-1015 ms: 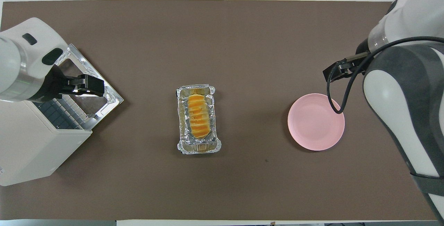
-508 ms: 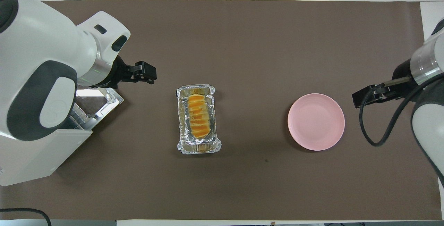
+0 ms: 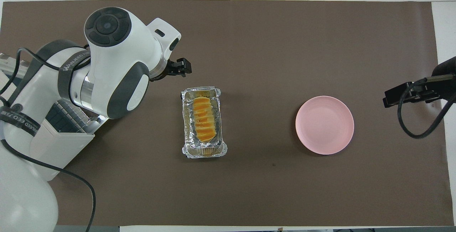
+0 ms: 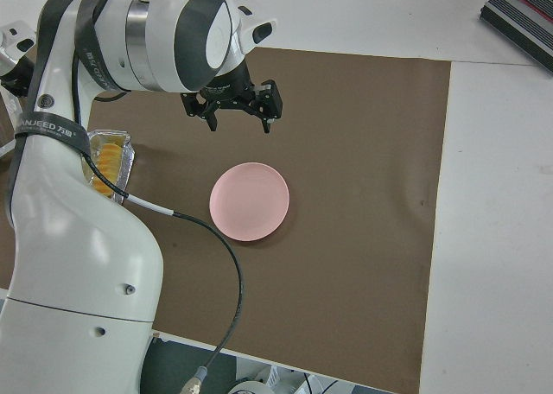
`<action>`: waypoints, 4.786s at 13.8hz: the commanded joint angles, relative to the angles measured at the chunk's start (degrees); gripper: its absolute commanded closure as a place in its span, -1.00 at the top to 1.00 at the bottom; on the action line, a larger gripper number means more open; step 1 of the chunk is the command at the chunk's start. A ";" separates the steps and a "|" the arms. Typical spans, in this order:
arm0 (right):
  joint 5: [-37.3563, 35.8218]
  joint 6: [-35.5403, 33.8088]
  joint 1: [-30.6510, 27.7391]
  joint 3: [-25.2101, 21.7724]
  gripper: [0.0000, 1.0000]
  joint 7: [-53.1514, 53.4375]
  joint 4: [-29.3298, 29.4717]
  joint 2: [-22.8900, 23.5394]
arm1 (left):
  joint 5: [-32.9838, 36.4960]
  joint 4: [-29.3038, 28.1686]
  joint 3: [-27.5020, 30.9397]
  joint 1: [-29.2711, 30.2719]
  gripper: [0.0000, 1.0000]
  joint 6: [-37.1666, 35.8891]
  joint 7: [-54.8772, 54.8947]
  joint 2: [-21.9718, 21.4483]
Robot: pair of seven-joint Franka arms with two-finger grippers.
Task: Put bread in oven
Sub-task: 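Grasp the foil tray edge with the left gripper, then carry the foil tray into the open oven with the left gripper, then push the foil tray deeper into the oven with the left gripper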
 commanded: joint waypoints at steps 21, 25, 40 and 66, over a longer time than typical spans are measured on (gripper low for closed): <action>0.69 1.83 -0.48 0.23 1.00 -0.65 -0.66 -1.01 | 1.07 -10.80 1.83 -16.07 -1.00 9.97 -6.83 4.76; 0.69 1.83 -0.48 0.23 1.00 -0.65 -0.74 -1.01 | -1.90 7.01 6.14 -13.28 -1.00 -5.55 -7.36 5.81; 0.69 1.83 -0.48 0.23 1.00 -0.65 -0.74 -1.01 | -3.68 0.39 15.37 11.44 -1.00 -4.99 -10.62 0.46; 0.69 1.83 -0.48 0.23 1.00 -0.65 -0.66 -1.01 | 2.56 -10.96 16.43 16.80 -0.26 -5.51 -1.56 -4.73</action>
